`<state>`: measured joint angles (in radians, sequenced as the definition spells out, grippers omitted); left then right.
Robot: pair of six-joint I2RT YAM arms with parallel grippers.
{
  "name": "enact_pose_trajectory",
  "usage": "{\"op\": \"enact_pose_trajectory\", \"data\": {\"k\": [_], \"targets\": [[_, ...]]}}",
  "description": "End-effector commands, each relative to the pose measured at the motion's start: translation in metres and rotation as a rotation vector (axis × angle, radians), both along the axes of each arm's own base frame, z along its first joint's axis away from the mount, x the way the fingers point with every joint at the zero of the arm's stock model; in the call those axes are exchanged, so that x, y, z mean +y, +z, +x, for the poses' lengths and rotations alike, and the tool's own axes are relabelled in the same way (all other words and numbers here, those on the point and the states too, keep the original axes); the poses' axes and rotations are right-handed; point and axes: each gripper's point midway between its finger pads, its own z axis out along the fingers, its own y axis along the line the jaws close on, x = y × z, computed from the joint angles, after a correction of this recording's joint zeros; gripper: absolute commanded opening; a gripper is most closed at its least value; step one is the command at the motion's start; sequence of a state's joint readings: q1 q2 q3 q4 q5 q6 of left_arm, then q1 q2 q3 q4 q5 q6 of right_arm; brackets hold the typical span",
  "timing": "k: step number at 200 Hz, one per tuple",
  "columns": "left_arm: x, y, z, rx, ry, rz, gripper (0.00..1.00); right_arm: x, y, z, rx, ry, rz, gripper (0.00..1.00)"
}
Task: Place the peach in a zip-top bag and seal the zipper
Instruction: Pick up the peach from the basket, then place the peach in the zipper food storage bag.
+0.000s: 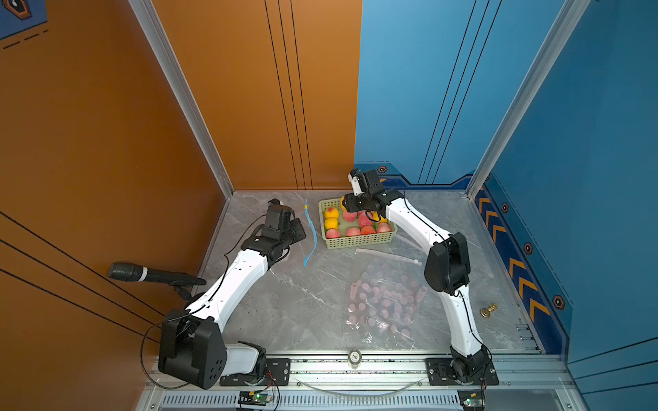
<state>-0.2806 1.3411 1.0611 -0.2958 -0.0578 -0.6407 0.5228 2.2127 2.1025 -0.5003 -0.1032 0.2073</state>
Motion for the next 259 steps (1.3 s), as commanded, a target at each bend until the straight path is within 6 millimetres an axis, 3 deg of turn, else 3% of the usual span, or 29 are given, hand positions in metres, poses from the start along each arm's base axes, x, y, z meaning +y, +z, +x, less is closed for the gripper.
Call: {"op": "enact_pose_trajectory", "data": {"k": [1, 6, 10, 37, 43, 74, 103, 109, 167, 205, 231, 242, 259], "targets": [[-0.003, 0.015, 0.005, -0.019, -0.009, -0.036, 0.0, 0.014, 0.041, -0.026, -0.026, 0.06, 0.113, 0.29], [-0.004, 0.015, 0.005, -0.015, -0.012, -0.037, 0.0, 0.017, 0.039, -0.032, -0.02, 0.071, 0.121, 0.29], [-0.004, 0.016, 0.006, -0.016, -0.011, -0.038, 0.0, 0.017, 0.057, -0.042, -0.041, 0.082, 0.147, 0.29], [-0.006, 0.018, 0.009, -0.004, -0.011, -0.061, 0.0, 0.029, 0.085, -0.079, -0.047, 0.14, 0.262, 0.29], [-0.007, 0.019, 0.01, -0.005, -0.01, -0.069, 0.0, 0.032, 0.078, -0.09, -0.024, 0.155, 0.281, 0.3], [-0.019, 0.025, 0.015, -0.008, -0.034, -0.099, 0.0, 0.053, 0.092, -0.13, -0.012, 0.222, 0.395, 0.3], [-0.03, 0.033, 0.016, -0.023, -0.062, -0.114, 0.0, 0.071, 0.094, -0.146, -0.012, 0.253, 0.434, 0.3], [-0.031, 0.035, 0.016, -0.025, -0.066, -0.116, 0.0, 0.085, 0.093, -0.158, -0.006, 0.283, 0.437, 0.3], [-0.04, 0.055, 0.001, -0.067, -0.101, -0.146, 0.0, 0.111, 0.065, -0.152, 0.041, 0.282, 0.426, 0.3], [-0.041, 0.071, -0.008, -0.1, -0.107, -0.168, 0.0, 0.11, 0.036, -0.148, 0.064, 0.235, 0.339, 0.3], [-0.045, 0.08, -0.012, -0.116, -0.127, -0.178, 0.0, 0.105, 0.027, -0.147, 0.06, 0.201, 0.276, 0.3], [-0.05, 0.082, -0.013, -0.117, -0.146, -0.167, 0.0, 0.104, 0.028, -0.148, 0.045, 0.192, 0.235, 0.37], [-0.05, 0.08, -0.015, -0.105, -0.14, -0.136, 0.0, 0.105, 0.034, -0.153, 0.018, 0.204, 0.179, 0.58]]}}
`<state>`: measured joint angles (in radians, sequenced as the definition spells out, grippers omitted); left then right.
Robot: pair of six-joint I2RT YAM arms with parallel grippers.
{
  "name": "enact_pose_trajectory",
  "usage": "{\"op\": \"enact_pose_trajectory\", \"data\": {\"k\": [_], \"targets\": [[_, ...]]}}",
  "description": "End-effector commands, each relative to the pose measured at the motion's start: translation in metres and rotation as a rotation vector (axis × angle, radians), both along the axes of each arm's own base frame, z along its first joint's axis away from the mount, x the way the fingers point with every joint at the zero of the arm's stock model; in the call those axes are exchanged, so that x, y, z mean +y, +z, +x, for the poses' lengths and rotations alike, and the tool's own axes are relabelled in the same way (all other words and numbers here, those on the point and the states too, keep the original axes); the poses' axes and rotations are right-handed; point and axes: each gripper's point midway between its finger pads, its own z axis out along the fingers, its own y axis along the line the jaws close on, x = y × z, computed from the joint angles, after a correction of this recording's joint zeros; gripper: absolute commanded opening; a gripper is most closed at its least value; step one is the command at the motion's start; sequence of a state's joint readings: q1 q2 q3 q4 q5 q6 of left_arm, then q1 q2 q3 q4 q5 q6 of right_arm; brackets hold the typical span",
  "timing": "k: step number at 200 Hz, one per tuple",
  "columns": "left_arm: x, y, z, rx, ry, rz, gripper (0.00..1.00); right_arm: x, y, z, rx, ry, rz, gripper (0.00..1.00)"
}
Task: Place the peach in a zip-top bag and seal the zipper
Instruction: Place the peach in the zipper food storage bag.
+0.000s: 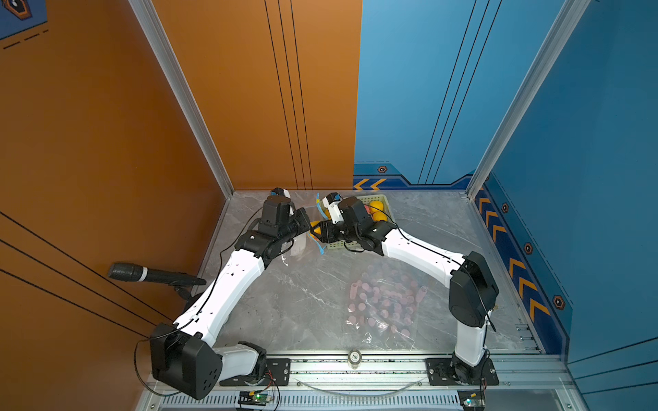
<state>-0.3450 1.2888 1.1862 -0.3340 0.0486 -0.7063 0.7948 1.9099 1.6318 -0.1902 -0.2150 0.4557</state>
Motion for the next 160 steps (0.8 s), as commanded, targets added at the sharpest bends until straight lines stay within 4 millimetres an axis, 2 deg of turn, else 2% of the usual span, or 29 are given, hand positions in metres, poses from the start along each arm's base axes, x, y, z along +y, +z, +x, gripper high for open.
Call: {"op": "enact_pose_trajectory", "data": {"k": [1, 14, 48, 86, 109, 124, 130, 160], "targets": [[-0.006, 0.01, -0.006, -0.007, -0.02, 0.017, 0.0, -0.003, 0.011, 0.001, -0.068, -0.018, -0.094, 0.59], [0.001, 0.004, -0.005, 0.024, 0.022, 0.023, 0.0, -0.002, 0.019, -0.005, -0.085, 0.0, -0.099, 0.72], [0.01, -0.005, -0.004, 0.047, 0.06, 0.015, 0.0, -0.011, 0.042, -0.014, -0.103, 0.013, -0.07, 0.84], [0.012, -0.011, -0.002, 0.061, 0.07, 0.017, 0.0, -0.029, 0.071, -0.017, -0.113, 0.005, -0.011, 0.84], [0.019, -0.012, -0.002, 0.059, 0.096, 0.026, 0.0, -0.058, 0.087, -0.003, -0.108, -0.082, 0.024, 0.74], [0.024, -0.015, -0.003, 0.06, 0.118, 0.035, 0.0, -0.076, 0.083, 0.006, -0.082, -0.152, 0.017, 0.7], [0.026, -0.016, -0.004, 0.06, 0.127, 0.038, 0.0, -0.095, 0.079, 0.022, -0.072, -0.214, 0.005, 0.7], [0.03, -0.02, -0.004, 0.063, 0.145, 0.032, 0.0, -0.139, 0.037, 0.054, 0.029, -0.358, -0.146, 0.65]]}}
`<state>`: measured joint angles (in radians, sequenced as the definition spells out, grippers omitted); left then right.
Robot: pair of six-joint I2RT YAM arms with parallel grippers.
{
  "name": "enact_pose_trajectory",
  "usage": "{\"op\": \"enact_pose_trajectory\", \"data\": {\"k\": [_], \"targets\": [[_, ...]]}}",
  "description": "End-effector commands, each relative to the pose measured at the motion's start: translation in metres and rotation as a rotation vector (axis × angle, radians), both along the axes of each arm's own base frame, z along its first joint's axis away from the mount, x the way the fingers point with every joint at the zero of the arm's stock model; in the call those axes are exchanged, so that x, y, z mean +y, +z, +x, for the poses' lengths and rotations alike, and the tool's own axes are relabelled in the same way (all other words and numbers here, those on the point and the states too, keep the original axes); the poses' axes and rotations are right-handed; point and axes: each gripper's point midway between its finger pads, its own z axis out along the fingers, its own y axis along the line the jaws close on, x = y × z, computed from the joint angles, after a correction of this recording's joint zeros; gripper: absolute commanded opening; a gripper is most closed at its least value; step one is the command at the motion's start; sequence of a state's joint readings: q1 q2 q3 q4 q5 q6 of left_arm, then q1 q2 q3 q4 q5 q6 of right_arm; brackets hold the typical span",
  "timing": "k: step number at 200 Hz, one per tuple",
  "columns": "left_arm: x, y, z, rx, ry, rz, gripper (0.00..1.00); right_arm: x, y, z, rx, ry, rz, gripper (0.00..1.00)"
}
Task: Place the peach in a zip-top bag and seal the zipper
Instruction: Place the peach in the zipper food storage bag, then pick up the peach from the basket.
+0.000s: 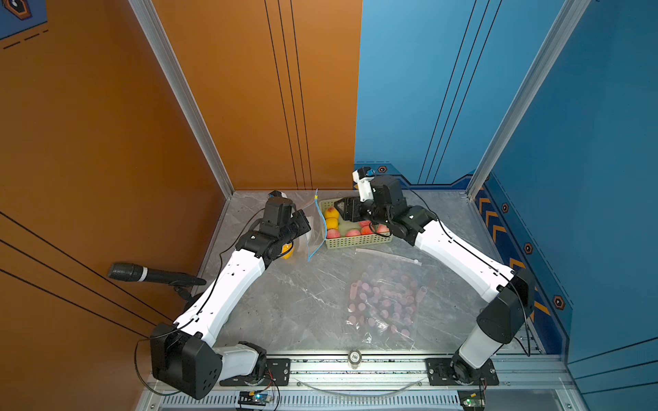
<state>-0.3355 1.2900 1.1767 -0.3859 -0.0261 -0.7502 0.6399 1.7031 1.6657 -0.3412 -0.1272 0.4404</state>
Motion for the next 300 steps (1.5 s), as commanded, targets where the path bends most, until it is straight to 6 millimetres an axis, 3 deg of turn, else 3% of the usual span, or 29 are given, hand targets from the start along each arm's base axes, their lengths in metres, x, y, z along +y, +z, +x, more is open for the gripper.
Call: {"op": "enact_pose_trajectory", "data": {"k": [1, 32, 36, 58, 72, 77, 91, 142, 240, 300], "targets": [[0.012, -0.004, -0.002, 0.005, 0.048, 0.009, 0.0, -0.039, -0.057, 0.021, 0.157, -0.146, -0.148, 0.65], [0.011, -0.008, -0.002, 0.009, 0.045, 0.009, 0.0, -0.075, -0.109, 0.048, 0.251, -0.256, -0.323, 0.64], [0.011, -0.008, -0.002, 0.01, 0.044, 0.011, 0.0, -0.076, -0.105, 0.055, 0.242, -0.265, -0.326, 0.64], [0.011, -0.011, -0.002, 0.01, 0.042, 0.012, 0.0, -0.087, -0.13, 0.074, 0.263, -0.294, -0.4, 0.65], [0.011, -0.012, -0.002, 0.011, 0.04, 0.011, 0.0, -0.089, -0.137, 0.085, 0.256, -0.306, -0.431, 0.67], [0.01, -0.013, -0.002, 0.013, 0.039, 0.012, 0.0, -0.088, -0.154, 0.091, 0.276, -0.304, -0.454, 0.67], [0.01, -0.015, -0.002, 0.016, 0.038, 0.012, 0.0, -0.088, -0.167, 0.102, 0.284, -0.3, -0.473, 0.7], [0.008, -0.018, 0.0, 0.02, 0.031, 0.009, 0.0, -0.08, -0.196, 0.135, 0.287, -0.273, -0.515, 0.72], [0.004, -0.022, 0.004, 0.032, 0.025, -0.003, 0.0, -0.08, -0.25, 0.142, 0.362, -0.198, -0.582, 0.67], [0.005, -0.024, 0.003, 0.034, 0.027, -0.004, 0.0, -0.075, -0.259, 0.146, 0.365, -0.175, -0.593, 0.71]]}}
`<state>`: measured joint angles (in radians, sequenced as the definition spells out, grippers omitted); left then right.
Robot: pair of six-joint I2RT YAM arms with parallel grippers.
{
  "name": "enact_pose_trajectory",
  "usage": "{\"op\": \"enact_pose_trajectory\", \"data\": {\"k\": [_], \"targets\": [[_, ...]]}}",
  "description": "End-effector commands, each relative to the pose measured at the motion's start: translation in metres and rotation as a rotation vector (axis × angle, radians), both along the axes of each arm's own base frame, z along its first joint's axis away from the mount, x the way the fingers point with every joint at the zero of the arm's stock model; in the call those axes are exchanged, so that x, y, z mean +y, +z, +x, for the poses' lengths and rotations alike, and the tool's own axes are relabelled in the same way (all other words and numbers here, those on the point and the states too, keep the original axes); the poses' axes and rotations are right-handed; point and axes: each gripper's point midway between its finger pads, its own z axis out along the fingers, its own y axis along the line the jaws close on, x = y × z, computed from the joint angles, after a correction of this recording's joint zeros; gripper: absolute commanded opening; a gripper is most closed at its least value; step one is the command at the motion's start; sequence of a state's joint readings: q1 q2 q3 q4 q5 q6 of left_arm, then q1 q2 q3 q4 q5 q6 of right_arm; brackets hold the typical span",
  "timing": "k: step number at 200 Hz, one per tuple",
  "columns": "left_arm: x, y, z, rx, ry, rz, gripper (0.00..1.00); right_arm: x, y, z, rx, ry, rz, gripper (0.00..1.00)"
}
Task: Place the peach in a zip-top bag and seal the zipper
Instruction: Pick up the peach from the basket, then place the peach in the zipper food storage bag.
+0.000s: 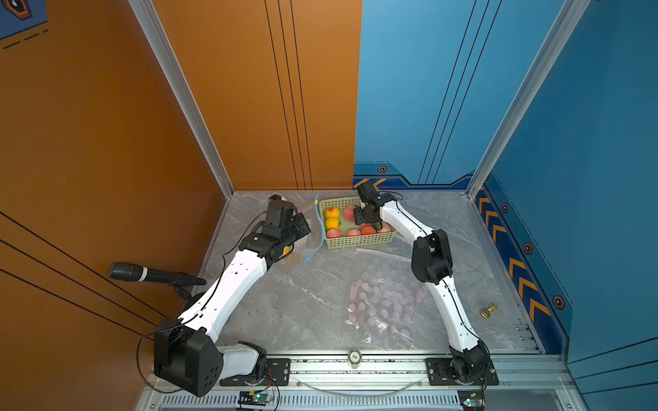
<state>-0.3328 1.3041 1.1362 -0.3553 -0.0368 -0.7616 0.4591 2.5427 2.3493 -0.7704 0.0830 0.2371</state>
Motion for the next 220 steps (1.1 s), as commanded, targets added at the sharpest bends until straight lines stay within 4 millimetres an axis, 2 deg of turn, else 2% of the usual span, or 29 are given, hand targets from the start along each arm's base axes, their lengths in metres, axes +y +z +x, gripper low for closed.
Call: {"op": "enact_pose_trajectory", "data": {"k": [1, 19, 42, 72, 105, 126, 136, 139, 141, 144, 174, 176, 202, 220], "targets": [[0.002, -0.006, 0.0, 0.011, 0.009, -0.009, 0.0, -0.004, -0.004, -0.003, 0.027, 0.013, -0.03, 0.7], [0.002, -0.005, 0.0, 0.009, 0.009, -0.01, 0.0, -0.005, -0.002, -0.004, 0.026, 0.013, -0.033, 0.63], [0.002, -0.004, -0.001, 0.008, 0.005, -0.014, 0.0, -0.004, 0.014, -0.004, 0.006, 0.016, -0.021, 0.52], [0.001, -0.002, -0.001, 0.005, 0.007, -0.02, 0.0, 0.003, 0.06, -0.009, -0.058, 0.032, 0.02, 0.46], [0.001, 0.001, 0.001, 0.001, 0.008, -0.026, 0.0, 0.011, 0.117, -0.026, -0.139, 0.058, 0.084, 0.41], [0.001, 0.002, 0.003, 0.0, 0.01, -0.03, 0.0, 0.018, 0.151, -0.045, -0.192, 0.082, 0.145, 0.4], [0.0, 0.002, 0.004, 0.001, 0.012, -0.035, 0.0, 0.022, 0.163, -0.057, -0.206, 0.099, 0.184, 0.39], [0.0, 0.002, 0.004, 0.002, 0.012, -0.037, 0.0, 0.024, 0.16, -0.059, -0.2, 0.106, 0.193, 0.39], [0.0, 0.002, 0.004, 0.002, 0.012, -0.038, 0.0, 0.024, 0.172, -0.064, -0.219, 0.11, 0.21, 0.39], [0.0, 0.003, 0.005, 0.001, 0.013, -0.04, 0.0, 0.026, 0.18, -0.068, -0.23, 0.117, 0.227, 0.39], [-0.002, 0.003, 0.007, 0.0, 0.01, -0.045, 0.0, 0.051, 0.214, -0.111, -0.288, 0.2, 0.374, 0.39], [-0.002, 0.004, 0.007, 0.0, 0.01, -0.046, 0.0, 0.052, 0.207, -0.115, -0.276, 0.206, 0.375, 0.39], [-0.003, 0.006, 0.009, -0.001, 0.005, -0.05, 0.0, 0.082, 0.227, -0.154, -0.309, 0.289, 0.484, 0.39], [-0.004, 0.007, 0.01, -0.001, 0.002, -0.052, 0.0, 0.103, 0.233, -0.172, -0.318, 0.336, 0.549, 0.39]]}}
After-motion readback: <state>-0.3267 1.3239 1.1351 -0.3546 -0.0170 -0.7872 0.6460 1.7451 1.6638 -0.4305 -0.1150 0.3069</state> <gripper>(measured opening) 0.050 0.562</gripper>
